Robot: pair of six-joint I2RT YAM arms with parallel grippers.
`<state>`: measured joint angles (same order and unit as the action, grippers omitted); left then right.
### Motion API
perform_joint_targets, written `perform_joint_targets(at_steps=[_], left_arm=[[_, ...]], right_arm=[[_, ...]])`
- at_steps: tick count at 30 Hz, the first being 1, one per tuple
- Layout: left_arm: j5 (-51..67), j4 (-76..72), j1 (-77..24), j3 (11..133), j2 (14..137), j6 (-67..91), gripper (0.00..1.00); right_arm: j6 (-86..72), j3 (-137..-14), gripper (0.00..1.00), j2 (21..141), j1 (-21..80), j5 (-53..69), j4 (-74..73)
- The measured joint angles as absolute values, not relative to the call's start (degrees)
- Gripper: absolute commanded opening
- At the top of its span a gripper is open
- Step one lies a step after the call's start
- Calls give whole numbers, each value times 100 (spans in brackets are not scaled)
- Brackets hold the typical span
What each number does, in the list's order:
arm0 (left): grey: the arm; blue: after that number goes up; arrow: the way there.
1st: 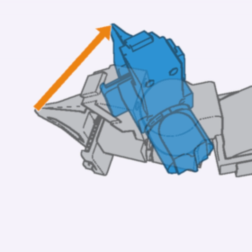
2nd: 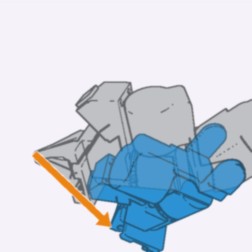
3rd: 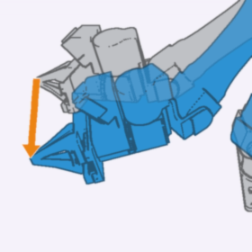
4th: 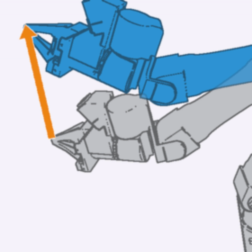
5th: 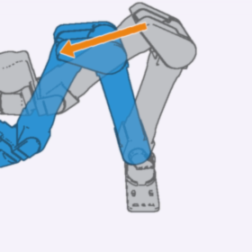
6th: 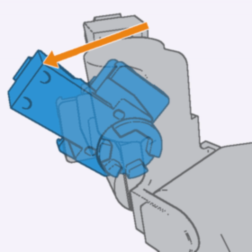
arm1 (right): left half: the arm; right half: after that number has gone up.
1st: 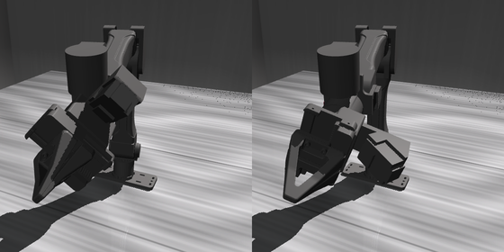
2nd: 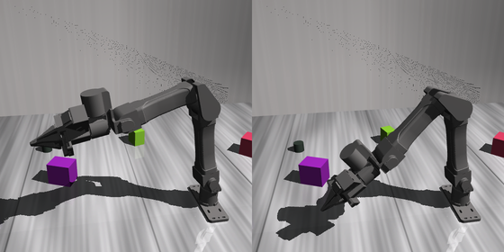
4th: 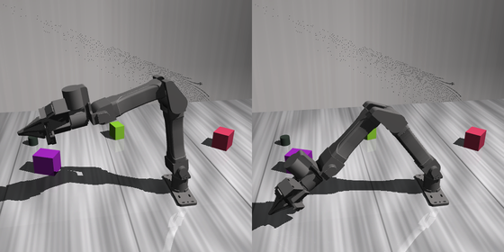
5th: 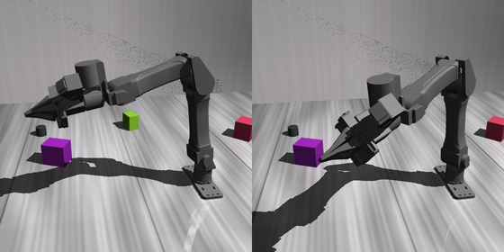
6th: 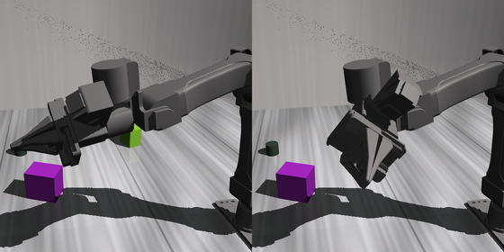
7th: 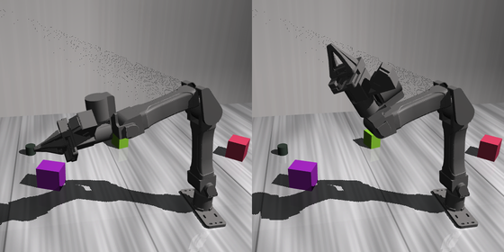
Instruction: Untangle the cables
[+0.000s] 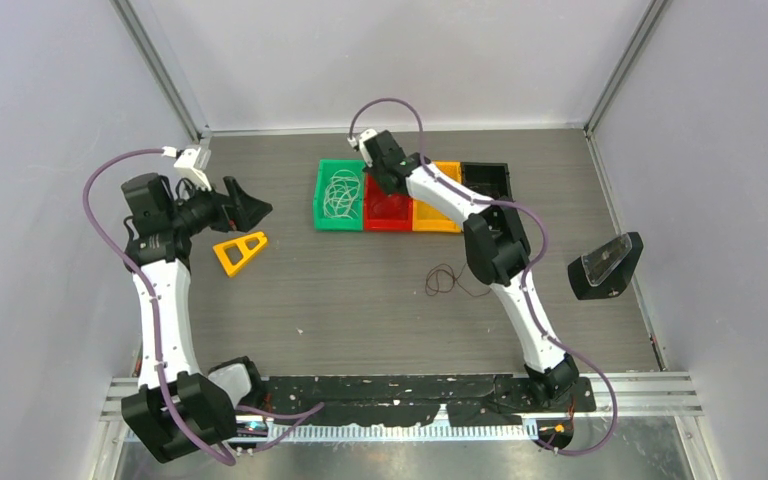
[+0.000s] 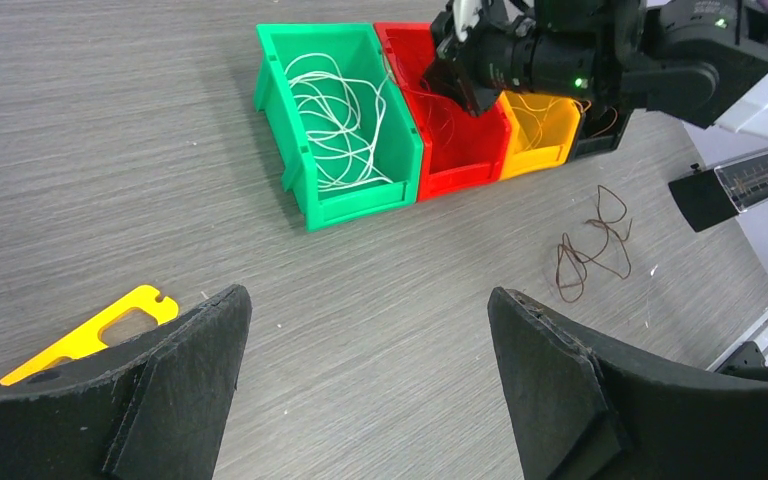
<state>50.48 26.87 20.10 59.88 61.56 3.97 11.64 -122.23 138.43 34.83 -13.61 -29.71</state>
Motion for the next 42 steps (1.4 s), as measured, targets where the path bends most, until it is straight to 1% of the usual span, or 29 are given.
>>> perform_joint_targets(at_steps=[12, 14, 15, 17, 21, 26, 30, 31, 32, 33, 34, 35, 36, 37, 38, 42], left_arm=[[5048, 2727, 2027, 6189, 6311, 353, 90], [5052, 2727, 2027, 6189, 6316, 353, 90], [5052, 2729, 2027, 6189, 6318, 353, 90], [5054, 2729, 2027, 6189, 6318, 353, 90], [5057, 2727, 2027, 6189, 6316, 355, 90], [5063, 2724, 2027, 6189, 6313, 362, 90], [5083, 2722, 2027, 6189, 6298, 366, 90], [5087, 2722, 2027, 6189, 6289, 373, 90], [5094, 2720, 2027, 6189, 6281, 381, 90], [5100, 2718, 2027, 6189, 6270, 384, 91], [5105, 2714, 2027, 6189, 6254, 384, 91], [5105, 2707, 2027, 6189, 6241, 384, 92], [5107, 2703, 2027, 6189, 6230, 381, 93], [5120, 2700, 2027, 6189, 6215, 379, 95], [5140, 2700, 2027, 6189, 6206, 373, 99], [5317, 2724, 1992, 6184, 6160, 235, 100]], right_arm=[[1850, -11764, 5, 14025, 3780, -2224, -2808], [1916, -11743, 15, 14027, 3789, -2296, -2847], [1940, -11743, 23, 14027, 3793, -2309, -2869], [1931, -11743, 31, 14027, 3804, -2294, -2875], [1879, -11732, 40, 13920, 3804, -2246, -2840], [1861, -11581, 44, 13572, 3804, -2202, -2853], [1828, -11559, 53, 13229, 3802, -2174, -2886], [1820, -11559, 57, 13133, 3802, -2169, -2893], [1813, -11559, 59, 13058, 3802, -2163, -2902], [1811, -11559, 65, 12954, 3802, -2137, -2919], [1796, -11559, 68, 12879, 3802, -2123, -2928], [1772, -11559, 78, 12790, 3795, -2073, -2945], [1754, -11559, 90, 12709, 3787, -2005, -2995], [1728, -11559, 95, 12615, 3776, -1898, -3076], [1702, -11559, 98, 12538, 3763, -1787, -3166], [1796, -11297, 95, 11904, 3653, -1004, -3708]])
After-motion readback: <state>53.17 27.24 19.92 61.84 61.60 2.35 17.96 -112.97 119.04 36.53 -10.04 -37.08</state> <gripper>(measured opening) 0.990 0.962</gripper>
